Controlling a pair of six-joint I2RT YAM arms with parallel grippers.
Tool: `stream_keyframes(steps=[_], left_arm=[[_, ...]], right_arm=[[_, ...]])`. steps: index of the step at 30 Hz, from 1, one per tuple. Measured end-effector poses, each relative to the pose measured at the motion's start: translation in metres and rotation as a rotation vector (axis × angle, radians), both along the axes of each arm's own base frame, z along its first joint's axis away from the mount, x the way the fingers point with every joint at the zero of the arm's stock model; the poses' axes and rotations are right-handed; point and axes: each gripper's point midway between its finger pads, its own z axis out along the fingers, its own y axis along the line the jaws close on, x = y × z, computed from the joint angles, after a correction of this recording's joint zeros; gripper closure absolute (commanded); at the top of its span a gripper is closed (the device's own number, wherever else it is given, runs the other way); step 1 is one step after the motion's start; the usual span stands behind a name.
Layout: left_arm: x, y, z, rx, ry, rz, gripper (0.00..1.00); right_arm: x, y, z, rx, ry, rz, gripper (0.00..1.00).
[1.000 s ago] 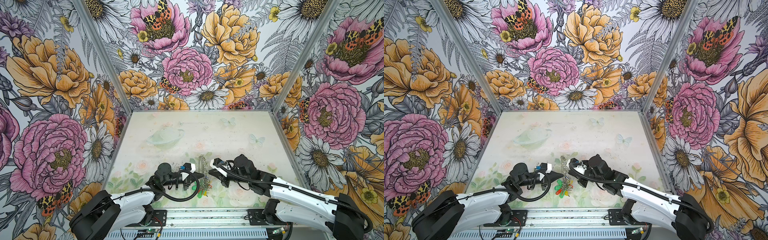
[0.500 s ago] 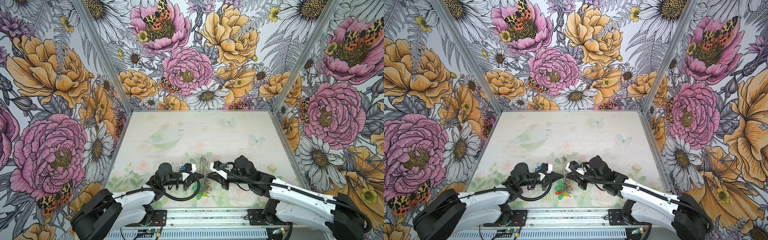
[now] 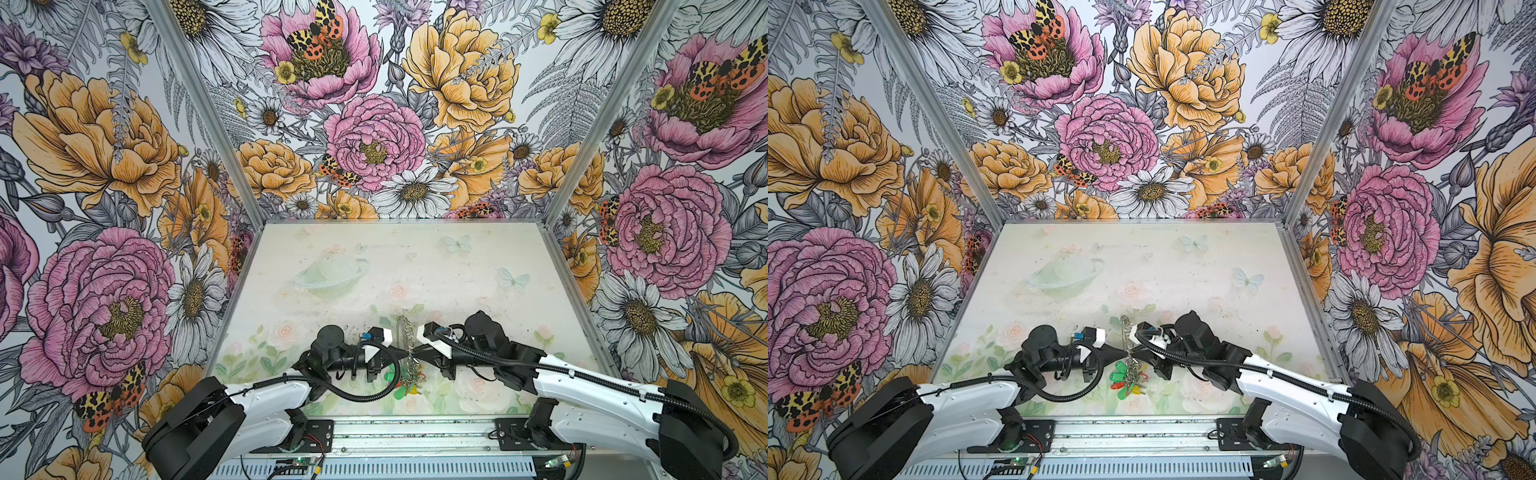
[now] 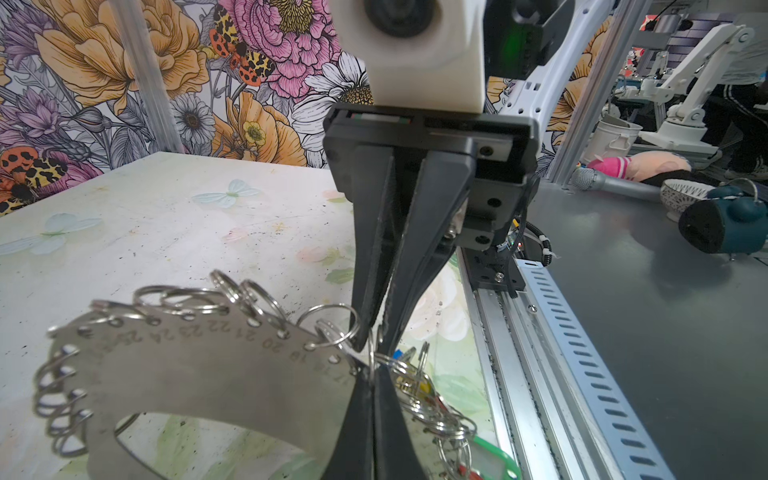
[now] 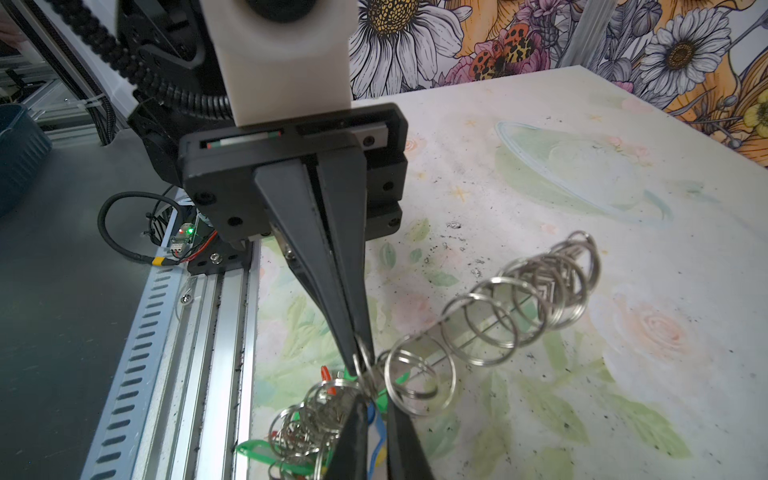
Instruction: Put the keys on the keyring
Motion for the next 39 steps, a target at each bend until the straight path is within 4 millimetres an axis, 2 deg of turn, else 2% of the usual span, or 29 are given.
stream_keyframes(steps=[5, 16, 18, 23, 27, 32, 39], left_arm=[[-0.001, 0.000, -0.002, 0.005, 0.007, -0.005, 1.00], [-0.001, 0.000, -0.005, 0.013, 0.017, -0.009, 1.00], [-0.001, 0.000, -0.006, 0.017, 0.021, -0.009, 0.95], [0.000, -0.002, -0.004, 0.019, 0.006, -0.005, 0.75], [0.003, 0.000, 0.008, 0.000, -0.047, 0.016, 0.71], [0.004, 0.004, 0.023, -0.030, -0.103, 0.038, 0.71], [0.005, 0.002, 0.007, 0.016, -0.058, 0.030, 0.76]], right_arm=[[-0.001, 0.002, 0.002, 0.009, 0.001, 0.011, 0.89], [-0.004, 0.003, -0.004, 0.000, 0.022, 0.022, 1.00], [-0.004, 0.003, -0.005, -0.006, 0.021, 0.020, 1.00], [-0.002, -0.001, -0.008, -0.071, 0.026, -0.002, 1.00], [-0.002, -0.005, -0.005, -0.138, 0.033, -0.018, 1.00], [-0.005, -0.003, 0.005, -0.183, 0.025, -0.017, 1.00], [-0.005, -0.003, -0.003, -0.270, 0.029, -0.014, 1.00]])
